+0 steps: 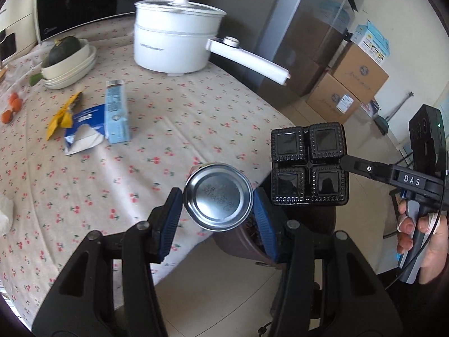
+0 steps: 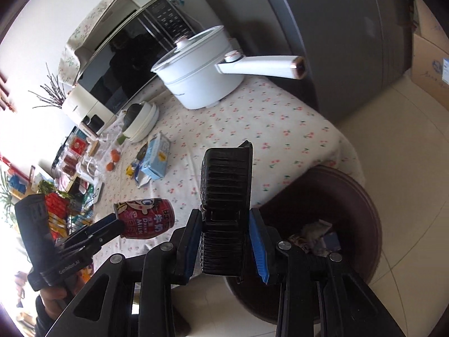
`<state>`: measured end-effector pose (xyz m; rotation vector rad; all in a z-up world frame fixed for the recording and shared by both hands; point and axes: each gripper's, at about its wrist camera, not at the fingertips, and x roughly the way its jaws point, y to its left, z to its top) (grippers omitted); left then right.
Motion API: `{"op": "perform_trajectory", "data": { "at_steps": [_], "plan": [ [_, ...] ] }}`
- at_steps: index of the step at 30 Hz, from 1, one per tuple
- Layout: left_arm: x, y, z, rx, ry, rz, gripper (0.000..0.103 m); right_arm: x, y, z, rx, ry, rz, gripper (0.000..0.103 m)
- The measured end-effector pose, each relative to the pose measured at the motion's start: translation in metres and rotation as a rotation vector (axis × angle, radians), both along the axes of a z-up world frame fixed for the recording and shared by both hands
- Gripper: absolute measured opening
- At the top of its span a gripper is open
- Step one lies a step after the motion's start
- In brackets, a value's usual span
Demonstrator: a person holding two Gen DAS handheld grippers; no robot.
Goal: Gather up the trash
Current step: 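Carry the cartoon can and black tray over the brown bin with both grippers, then open both grippers to drop the can and tray into the bin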
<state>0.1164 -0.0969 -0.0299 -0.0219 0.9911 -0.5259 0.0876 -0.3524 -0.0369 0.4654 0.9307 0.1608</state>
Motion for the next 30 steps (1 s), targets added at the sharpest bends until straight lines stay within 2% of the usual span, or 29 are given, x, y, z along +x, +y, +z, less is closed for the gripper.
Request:
{"op": "perform_trajectory", "data": {
  "at_steps": [8, 14, 15, 16, 17, 19, 23, 30],
  "plan": [
    [-0.011, -0.075, -0.024, 0.038, 0.027, -0.133, 0.053, -0.035, -0.061, -0.024, -0.054, 0.063, -0.086, 0.035],
    [-0.013, -0.102, -0.051, 0.07, 0.093, -0.185, 0.054, -0.048, -0.083, -0.038, -0.091, 0.102, -0.111, 0.035],
    [-0.013, -0.104, -0.055, 0.08, 0.103, -0.179, 0.054, -0.048, -0.084, -0.04, -0.093, 0.107, -0.111, 0.035],
    [-0.012, -0.104, -0.058, 0.096, 0.109, -0.164, 0.061, -0.048, -0.085, -0.041, -0.095, 0.112, -0.112, 0.035],
    [-0.012, -0.103, -0.06, 0.106, 0.112, -0.151, 0.073, -0.047, -0.085, -0.042, -0.097, 0.117, -0.111, 0.035],
    [-0.012, -0.098, -0.059, 0.109, 0.105, -0.117, 0.087, -0.045, -0.085, -0.044, -0.101, 0.123, -0.106, 0.035],
    [-0.011, -0.087, -0.053, 0.113, 0.086, -0.078, 0.091, -0.039, -0.078, -0.045, -0.11, 0.126, -0.086, 0.035],
    [-0.006, -0.063, -0.049, 0.125, 0.078, -0.017, 0.092, -0.028, -0.064, -0.05, -0.13, 0.146, -0.069, 0.037]
  ]
}}
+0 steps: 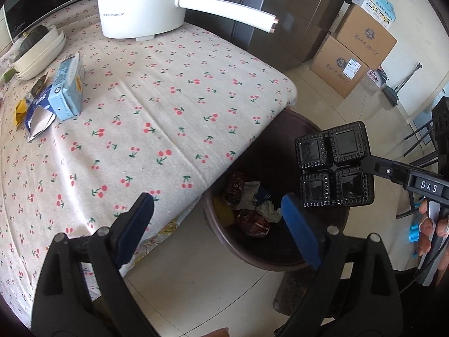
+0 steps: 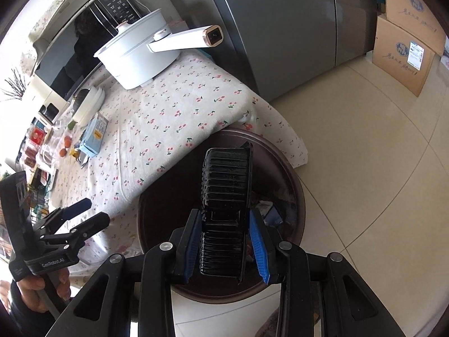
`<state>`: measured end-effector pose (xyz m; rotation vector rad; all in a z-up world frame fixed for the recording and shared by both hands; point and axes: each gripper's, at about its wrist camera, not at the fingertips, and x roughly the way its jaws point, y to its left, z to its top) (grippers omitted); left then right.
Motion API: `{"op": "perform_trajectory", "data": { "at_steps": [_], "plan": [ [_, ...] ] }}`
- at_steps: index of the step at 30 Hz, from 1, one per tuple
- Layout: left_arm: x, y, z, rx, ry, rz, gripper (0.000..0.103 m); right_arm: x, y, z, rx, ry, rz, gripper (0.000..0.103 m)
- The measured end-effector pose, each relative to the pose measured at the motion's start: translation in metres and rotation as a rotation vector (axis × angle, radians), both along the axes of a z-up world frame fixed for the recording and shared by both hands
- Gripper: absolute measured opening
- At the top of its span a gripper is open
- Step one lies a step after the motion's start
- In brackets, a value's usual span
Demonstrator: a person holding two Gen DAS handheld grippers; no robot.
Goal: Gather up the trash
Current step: 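Open both grippers to drop the can and tray into the bin, then reach the left gripper to the white tissue and close on it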
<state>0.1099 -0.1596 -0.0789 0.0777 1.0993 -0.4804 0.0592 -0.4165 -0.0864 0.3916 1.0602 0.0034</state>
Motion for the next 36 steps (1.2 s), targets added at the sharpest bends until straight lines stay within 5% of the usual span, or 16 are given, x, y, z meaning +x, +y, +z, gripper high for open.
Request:
{"op": "perform_trajectory", "data": {
  "at_steps": [2, 4, 5, 15, 26, 36],
  "plan": [
    [0.0, 0.009, 0.001, 0.004, -0.003, 0.016, 0.092, 0.003, 0.001, 0.001, 0.001, -0.005, -0.012, 0.043],
    [0.002, 0.018, 0.003, 0.004, -0.006, 0.034, 0.092, 0.005, 0.0, 0.003, 0.011, 0.002, -0.041, 0.091],
    [0.002, 0.023, 0.005, 0.001, -0.009, 0.042, 0.092, 0.004, 0.0, 0.005, 0.015, -0.01, -0.062, 0.093],
    [0.005, 0.077, 0.024, -0.028, -0.051, 0.141, 0.093, 0.019, 0.035, 0.023, 0.016, -0.046, -0.007, 0.102],
    [0.005, 0.162, 0.04, -0.057, -0.085, 0.297, 0.093, 0.045, 0.132, 0.051, 0.018, -0.125, 0.259, 0.102],
    [0.009, 0.247, 0.051, -0.079, -0.115, 0.473, 0.093, 0.073, 0.193, 0.051, -0.091, -0.126, 0.27, 0.102]
  ]
}}
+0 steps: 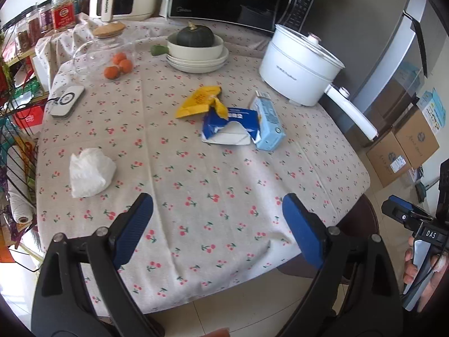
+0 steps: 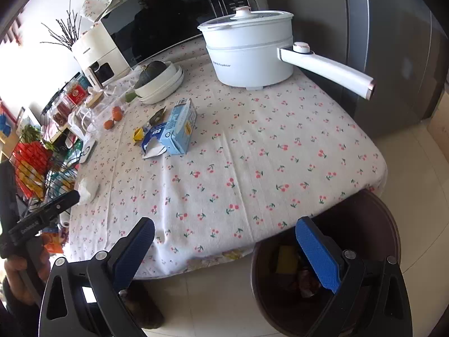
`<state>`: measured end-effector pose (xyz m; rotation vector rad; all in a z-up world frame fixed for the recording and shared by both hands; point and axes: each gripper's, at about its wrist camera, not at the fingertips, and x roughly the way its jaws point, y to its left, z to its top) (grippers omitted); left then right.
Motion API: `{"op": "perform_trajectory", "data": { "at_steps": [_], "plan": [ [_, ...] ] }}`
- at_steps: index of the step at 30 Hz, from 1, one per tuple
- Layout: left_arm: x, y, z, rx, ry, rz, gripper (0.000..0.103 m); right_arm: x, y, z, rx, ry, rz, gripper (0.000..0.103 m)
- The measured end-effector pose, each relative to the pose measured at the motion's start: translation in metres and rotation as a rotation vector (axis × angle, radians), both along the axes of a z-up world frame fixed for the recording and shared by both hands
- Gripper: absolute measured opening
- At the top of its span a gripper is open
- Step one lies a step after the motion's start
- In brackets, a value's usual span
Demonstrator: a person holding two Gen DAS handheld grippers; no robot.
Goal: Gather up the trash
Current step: 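Reach the left gripper to the white tissue and close on it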
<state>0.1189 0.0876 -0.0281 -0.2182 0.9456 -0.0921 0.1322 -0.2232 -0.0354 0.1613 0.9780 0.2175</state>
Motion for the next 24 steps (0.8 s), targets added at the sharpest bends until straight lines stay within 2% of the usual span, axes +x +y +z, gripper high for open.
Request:
{"op": "perform_trajectory", "data": {
  "at_steps": [5, 11, 15, 21, 24],
  "plan": [
    [0.002, 0.038, 0.003, 0.028, -0.014, 0.07, 0.093, 0.014, 0.023, 0.008, -0.048, -0.075, 0.004, 0.102],
    [0.006, 0.074, -0.003, 0.095, -0.01, 0.13, 0.093, 0.034, 0.049, -0.009, -0.025, 0.014, 0.014, 0.102],
    [0.009, 0.1, -0.009, 0.13, 0.004, 0.166, 0.093, 0.041, 0.066, -0.017, -0.029, 0.03, 0.038, 0.102],
    [0.019, 0.133, -0.033, 0.104, 0.08, 0.214, 0.093, 0.055, 0.083, -0.029, -0.041, 0.048, 0.031, 0.102],
    [0.029, 0.139, -0.051, 0.09, 0.131, 0.22, 0.093, 0.062, 0.088, -0.031, -0.004, 0.048, 0.034, 0.102]
  ]
}}
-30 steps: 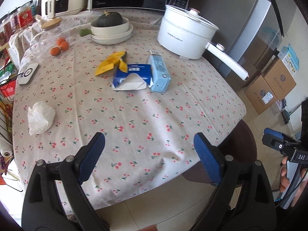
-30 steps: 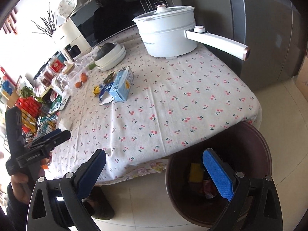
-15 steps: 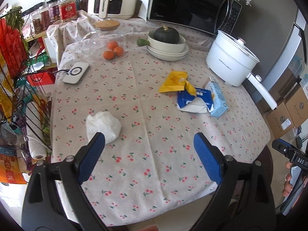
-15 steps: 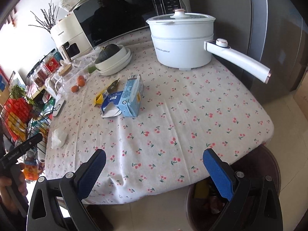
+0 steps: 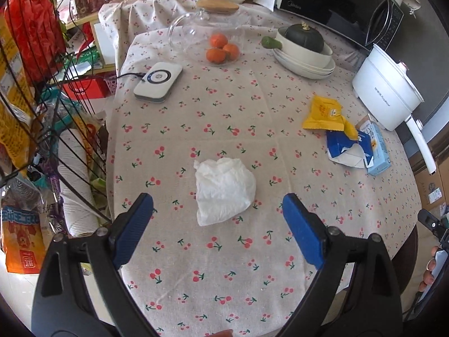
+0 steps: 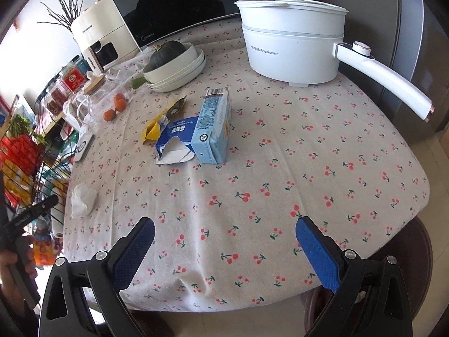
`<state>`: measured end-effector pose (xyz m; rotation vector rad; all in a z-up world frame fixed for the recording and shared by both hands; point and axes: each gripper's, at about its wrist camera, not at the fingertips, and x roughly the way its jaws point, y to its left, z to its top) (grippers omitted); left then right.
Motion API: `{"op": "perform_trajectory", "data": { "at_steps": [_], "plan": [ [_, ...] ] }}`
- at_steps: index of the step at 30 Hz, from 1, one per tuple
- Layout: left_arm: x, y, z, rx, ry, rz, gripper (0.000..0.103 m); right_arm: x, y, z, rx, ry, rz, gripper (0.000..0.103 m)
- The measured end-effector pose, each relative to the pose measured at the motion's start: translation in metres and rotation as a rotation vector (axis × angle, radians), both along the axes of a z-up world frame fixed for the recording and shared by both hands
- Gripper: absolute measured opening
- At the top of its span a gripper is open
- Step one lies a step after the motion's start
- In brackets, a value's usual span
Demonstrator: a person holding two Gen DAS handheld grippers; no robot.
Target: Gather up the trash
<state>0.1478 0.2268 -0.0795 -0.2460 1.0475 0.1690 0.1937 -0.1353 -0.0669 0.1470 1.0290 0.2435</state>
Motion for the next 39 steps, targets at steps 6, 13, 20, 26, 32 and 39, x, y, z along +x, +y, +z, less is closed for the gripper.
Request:
{"op": "perform_trajectory", "data": {
  "at_steps": [6, 13, 20, 26, 32, 39],
  "plan": [
    [0.016, 0.0, -0.033, -0.014, 0.073, 0.025, 0.093, 0.014, 0.011, -0.008, -0.052, -0.018, -0.025, 0.102],
    [0.023, 0.001, -0.055, -0.057, 0.135, 0.044, 0.063, 0.038, 0.02, -0.02, -0.133, -0.05, -0.04, 0.102],
    [0.024, -0.002, -0.052, -0.108, 0.13, 0.029, 0.019, 0.067, 0.031, -0.037, -0.091, -0.055, -0.051, 0.099],
    [0.027, -0.013, -0.049, -0.104, 0.133, -0.011, 0.012, 0.087, 0.043, -0.052, -0.102, -0.045, -0.045, 0.071],
    [0.026, -0.018, -0.047, -0.098, 0.132, -0.028, 0.011, 0.094, 0.047, -0.059, -0.087, -0.05, -0.035, 0.052],
    [0.026, -0.024, -0.041, -0.093, 0.126, -0.042, 0.007, 0.091, 0.043, -0.059, -0.092, -0.053, -0.038, 0.036]
  ]
}}
